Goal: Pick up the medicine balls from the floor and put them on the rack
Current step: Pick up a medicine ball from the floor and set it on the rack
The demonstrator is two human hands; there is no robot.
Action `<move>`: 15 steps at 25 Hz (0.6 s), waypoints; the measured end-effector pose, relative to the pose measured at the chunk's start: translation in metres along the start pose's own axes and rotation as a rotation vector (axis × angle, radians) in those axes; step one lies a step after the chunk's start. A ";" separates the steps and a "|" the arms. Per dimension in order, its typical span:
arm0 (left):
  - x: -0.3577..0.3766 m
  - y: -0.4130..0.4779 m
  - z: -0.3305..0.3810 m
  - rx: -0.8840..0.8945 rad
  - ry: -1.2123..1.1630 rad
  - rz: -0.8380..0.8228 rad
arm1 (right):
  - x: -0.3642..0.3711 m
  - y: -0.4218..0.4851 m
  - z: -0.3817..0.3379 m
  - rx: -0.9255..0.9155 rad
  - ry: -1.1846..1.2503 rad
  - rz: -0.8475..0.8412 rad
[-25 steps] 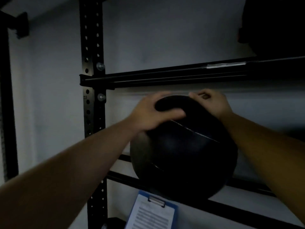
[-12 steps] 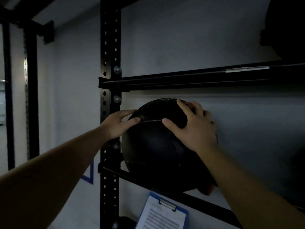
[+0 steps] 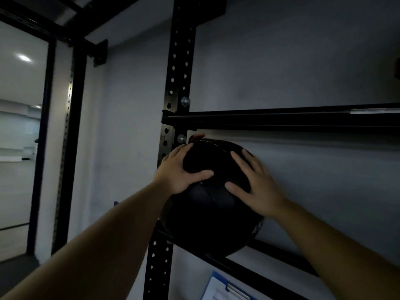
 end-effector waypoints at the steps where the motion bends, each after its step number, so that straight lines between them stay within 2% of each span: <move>1: -0.002 0.006 -0.013 -0.002 -0.062 0.024 | 0.015 -0.002 0.005 -0.010 0.001 0.012; 5: -0.001 0.028 -0.035 0.012 -0.120 0.069 | 0.022 0.025 0.007 -0.018 0.014 0.170; 7: -0.003 0.031 -0.036 0.006 -0.144 0.072 | 0.022 0.027 0.009 -0.022 0.004 0.183; 10: -0.004 0.019 -0.027 -0.027 -0.088 0.015 | 0.023 0.021 0.006 0.061 -0.061 0.026; 12: -0.003 -0.005 -0.022 -0.109 -0.068 -0.038 | 0.016 0.007 0.001 0.174 -0.160 -0.099; 15: -0.007 -0.056 -0.015 -0.204 0.043 -0.072 | -0.001 -0.044 0.000 0.339 -0.232 -0.149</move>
Point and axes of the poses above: each hand's wrist, its own y-axis towards the middle knuckle, its own x-axis out of the palm, z = x × y, the point moved 7 cm from there along y, towards the middle knuckle, and after that the axes turned 8 degrees about -z, right-handed, at the moved point
